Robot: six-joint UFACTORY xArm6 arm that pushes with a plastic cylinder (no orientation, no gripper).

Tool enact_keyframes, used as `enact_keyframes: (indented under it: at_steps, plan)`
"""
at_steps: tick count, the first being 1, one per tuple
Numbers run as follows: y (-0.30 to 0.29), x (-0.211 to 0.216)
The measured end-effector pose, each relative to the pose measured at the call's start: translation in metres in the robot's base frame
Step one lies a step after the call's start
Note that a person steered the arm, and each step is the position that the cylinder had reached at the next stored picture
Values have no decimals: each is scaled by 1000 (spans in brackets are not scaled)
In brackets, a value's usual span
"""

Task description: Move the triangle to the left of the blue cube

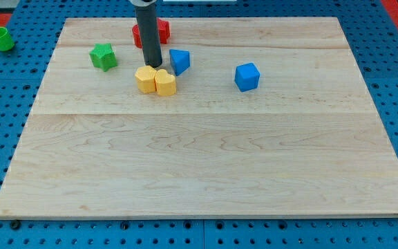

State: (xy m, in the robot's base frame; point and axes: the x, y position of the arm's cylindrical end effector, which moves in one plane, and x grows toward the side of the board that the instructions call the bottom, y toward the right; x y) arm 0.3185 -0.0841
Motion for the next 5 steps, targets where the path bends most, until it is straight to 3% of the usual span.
enact_keyframes:
  at_steps: [1, 3, 5]
  plan:
    - [30, -12]
    - [115, 18]
    - [98, 18]
